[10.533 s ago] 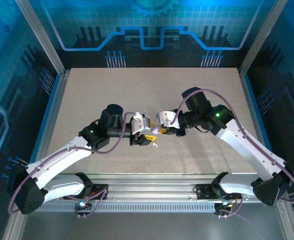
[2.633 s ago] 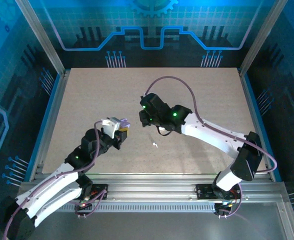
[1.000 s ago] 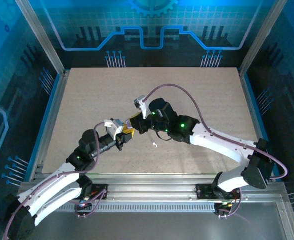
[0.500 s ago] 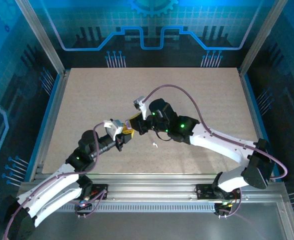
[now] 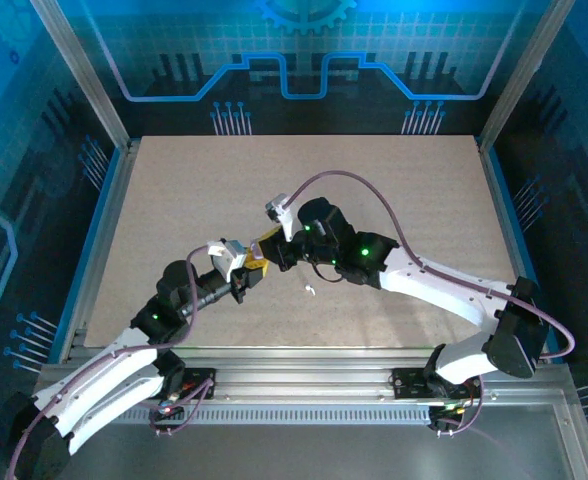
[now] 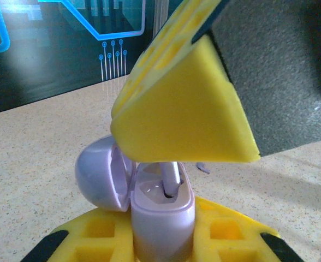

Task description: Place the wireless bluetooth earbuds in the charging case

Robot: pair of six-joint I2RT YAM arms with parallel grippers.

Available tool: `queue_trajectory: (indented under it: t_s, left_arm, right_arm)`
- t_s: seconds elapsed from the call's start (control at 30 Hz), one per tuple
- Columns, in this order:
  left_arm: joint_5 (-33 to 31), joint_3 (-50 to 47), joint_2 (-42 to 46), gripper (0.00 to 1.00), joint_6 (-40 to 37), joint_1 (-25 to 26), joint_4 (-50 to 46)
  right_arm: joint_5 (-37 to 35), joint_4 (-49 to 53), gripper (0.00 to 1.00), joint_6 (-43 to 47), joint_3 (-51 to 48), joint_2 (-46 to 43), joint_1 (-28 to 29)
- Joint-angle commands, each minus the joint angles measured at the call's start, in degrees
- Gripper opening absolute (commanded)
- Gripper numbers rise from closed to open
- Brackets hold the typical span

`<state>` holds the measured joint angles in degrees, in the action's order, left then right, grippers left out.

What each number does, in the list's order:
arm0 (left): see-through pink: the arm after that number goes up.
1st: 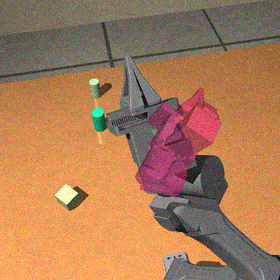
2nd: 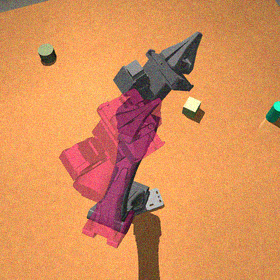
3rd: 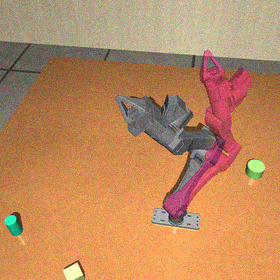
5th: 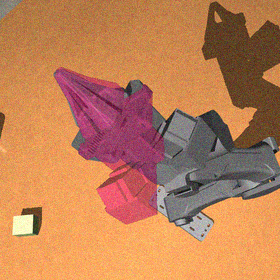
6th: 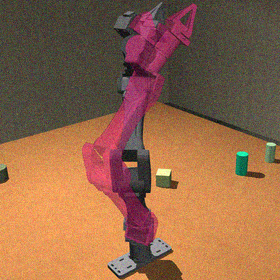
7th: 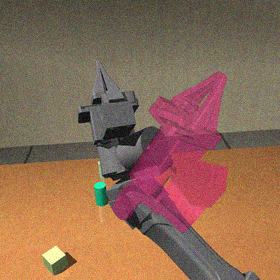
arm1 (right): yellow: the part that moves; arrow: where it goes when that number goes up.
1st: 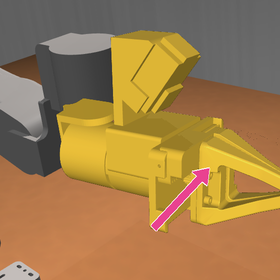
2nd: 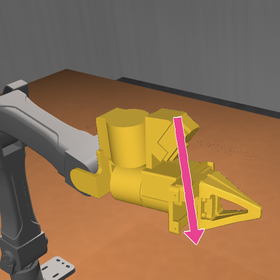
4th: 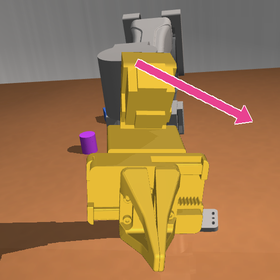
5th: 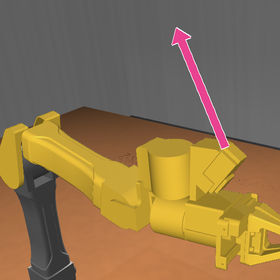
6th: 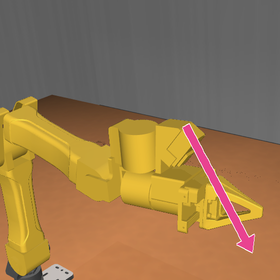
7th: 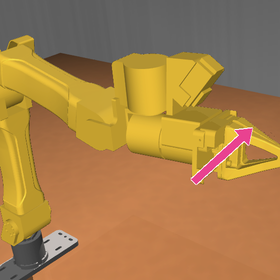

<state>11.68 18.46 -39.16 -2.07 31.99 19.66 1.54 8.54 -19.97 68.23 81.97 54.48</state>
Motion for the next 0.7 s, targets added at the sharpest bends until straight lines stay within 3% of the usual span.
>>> queue_trajectory:
  t_s: [0.0,0.37,0.67]
  left_arm:
    - [1.9,-0.4,1.3,0.05,-1.2,0.1,3.4]
    - [4.8,-0.3,1.7,0.06,-0.5,0.1,4.6]
    - [5.7,-0.1,2.4,0.06,-0.5,0.1,4.6]
  right_arm:
    - [2.4,2.8,0.14,3.2,-0.9,-0.7,0.9]
    - [10.6,1.3,0.15,8.9,-1.3,-1.2,-1.1]
    - [13.0,2.8,0.16,10.1,-0.6,-1.2,-2.8]
